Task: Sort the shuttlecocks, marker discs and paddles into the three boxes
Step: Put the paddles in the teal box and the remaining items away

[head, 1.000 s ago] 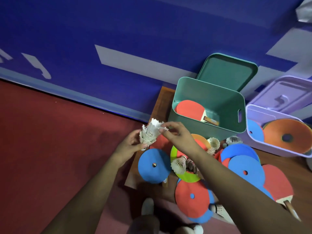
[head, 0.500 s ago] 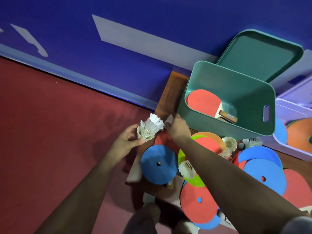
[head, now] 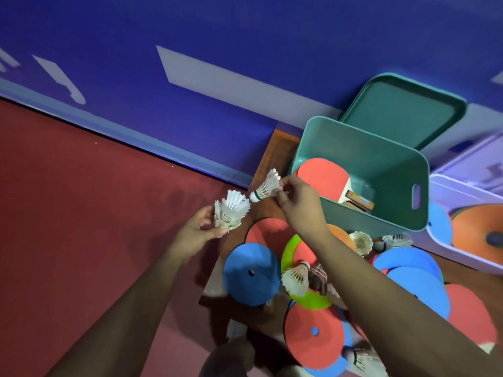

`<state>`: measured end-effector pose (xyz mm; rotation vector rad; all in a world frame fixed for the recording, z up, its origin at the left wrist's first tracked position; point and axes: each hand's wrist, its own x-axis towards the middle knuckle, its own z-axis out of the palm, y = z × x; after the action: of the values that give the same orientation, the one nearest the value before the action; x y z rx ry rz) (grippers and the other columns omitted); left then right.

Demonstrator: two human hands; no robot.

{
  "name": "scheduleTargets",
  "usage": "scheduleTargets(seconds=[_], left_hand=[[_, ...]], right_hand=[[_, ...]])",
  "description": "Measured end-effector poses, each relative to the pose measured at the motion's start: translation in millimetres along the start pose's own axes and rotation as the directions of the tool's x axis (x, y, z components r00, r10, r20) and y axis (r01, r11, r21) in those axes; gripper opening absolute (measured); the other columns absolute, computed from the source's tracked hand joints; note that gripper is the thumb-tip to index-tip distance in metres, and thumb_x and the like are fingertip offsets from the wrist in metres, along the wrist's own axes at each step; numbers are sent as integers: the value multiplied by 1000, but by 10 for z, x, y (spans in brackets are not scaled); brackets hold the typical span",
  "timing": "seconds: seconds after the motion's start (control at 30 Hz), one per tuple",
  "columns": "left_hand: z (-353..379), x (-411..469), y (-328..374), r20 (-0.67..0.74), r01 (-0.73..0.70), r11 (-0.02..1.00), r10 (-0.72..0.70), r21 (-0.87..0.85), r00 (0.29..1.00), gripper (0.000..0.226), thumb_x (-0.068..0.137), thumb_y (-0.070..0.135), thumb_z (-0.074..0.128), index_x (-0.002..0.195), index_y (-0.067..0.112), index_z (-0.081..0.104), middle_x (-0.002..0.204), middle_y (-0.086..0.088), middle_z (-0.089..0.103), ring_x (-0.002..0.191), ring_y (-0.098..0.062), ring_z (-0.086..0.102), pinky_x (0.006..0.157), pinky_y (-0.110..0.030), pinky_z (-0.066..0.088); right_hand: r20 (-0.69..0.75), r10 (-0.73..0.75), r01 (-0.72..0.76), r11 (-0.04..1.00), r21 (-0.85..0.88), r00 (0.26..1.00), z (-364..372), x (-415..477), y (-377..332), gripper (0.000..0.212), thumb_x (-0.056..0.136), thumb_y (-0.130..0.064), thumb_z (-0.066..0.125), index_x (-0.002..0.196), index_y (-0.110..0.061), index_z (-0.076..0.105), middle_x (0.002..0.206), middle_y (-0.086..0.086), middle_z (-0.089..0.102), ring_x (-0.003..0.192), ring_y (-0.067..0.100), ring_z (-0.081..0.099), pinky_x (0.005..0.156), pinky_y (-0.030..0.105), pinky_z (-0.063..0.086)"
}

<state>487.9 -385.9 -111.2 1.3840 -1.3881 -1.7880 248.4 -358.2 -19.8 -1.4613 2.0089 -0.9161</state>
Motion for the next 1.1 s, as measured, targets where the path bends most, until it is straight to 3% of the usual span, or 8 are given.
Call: scheduleTargets(seconds=[0.13, 0.37, 0.5, 0.67, 0.8, 0.97, 1.03, 1.1], left_hand=[[249, -3, 416, 105, -83, 996, 79, 37, 991, 59, 78, -10, 71, 125, 21, 54, 113, -7, 67, 101, -11, 60, 84, -15, 50], [996, 38, 1096, 278, -241, 964, 204, 108, 939, 63, 71, -4, 79, 123, 21, 56, 100, -2, 67, 88, -4, 62, 84, -16, 50], [1560, -20, 1409, 357, -338, 934, 278, 116, 892, 58, 75, -4, 76, 120, 27, 59, 103, -8, 68, 88, -9, 62, 83, -19, 51], [2451, -127, 1709, 411, -464, 870, 367, 166, 835, 51, 60, 35, 83, 107, 42, 64, 108, 10, 67, 98, -12, 59, 88, -24, 45], [3409, -210, 1855, 456, -494, 848, 369, 191, 810, 46, 66, 17, 86, 101, 38, 64, 98, 15, 68, 94, -10, 59, 75, -15, 48], [4769, -384, 1973, 490, -523, 828, 376, 203, 787, 39, 71, 22, 84, 102, 35, 66, 99, 15, 68, 86, -3, 59, 78, -21, 51], [5307, -460, 1986, 495, -517, 828, 363, 217, 790, 38, 74, 10, 82, 105, 27, 66, 93, 15, 66, 74, 4, 58, 67, -13, 49], [5799, -522, 1983, 496, -518, 819, 353, 246, 793, 39, 73, 12, 83, 105, 26, 66, 95, 14, 67, 77, -1, 59, 72, -17, 50]], right_hand=[[-111, -67, 68, 998, 9, 992, -578, -105, -126, 9, 89, -13, 64, 83, -17, 59, 71, -2, 62, 65, 13, 55, 61, 22, 40], [-69, -117, 109, 989, -104, 991, -1313, -456, 5, 6, 87, -13, 65, 87, -19, 63, 74, -4, 63, 63, 11, 52, 67, 33, 45], [-176, 9, -10, 1000, -5, 984, -1786, -670, 340, 9, 87, -17, 64, 93, -23, 62, 78, -1, 67, 72, 18, 63, 73, 39, 52], [-319, 141, -99, 985, 144, 937, -2513, -1000, 828, 7, 91, -24, 59, 96, -21, 58, 74, 4, 64, 64, 14, 53, 67, 34, 47], [-364, 187, -123, 974, 192, 912, -3237, -1283, 1324, 15, 92, -29, 63, 97, -16, 58, 76, 5, 68, 67, 18, 60, 68, 32, 47], [-390, 247, -176, 962, 209, 887, -4197, -1603, 2133, 22, 87, -33, 68, 98, -16, 61, 72, -4, 58, 62, 9, 53, 65, 34, 47], [-380, 282, -192, 947, 258, 881, -4557, -1733, 2451, 20, 87, -30, 70, 102, -20, 62, 78, -6, 61, 67, 8, 56, 64, 24, 46], [-393, 306, -213, 941, 262, 867, -4892, -1864, 2733, 28, 87, -28, 70, 110, -15, 62, 83, -7, 62, 71, 4, 57, 62, 10, 41]])
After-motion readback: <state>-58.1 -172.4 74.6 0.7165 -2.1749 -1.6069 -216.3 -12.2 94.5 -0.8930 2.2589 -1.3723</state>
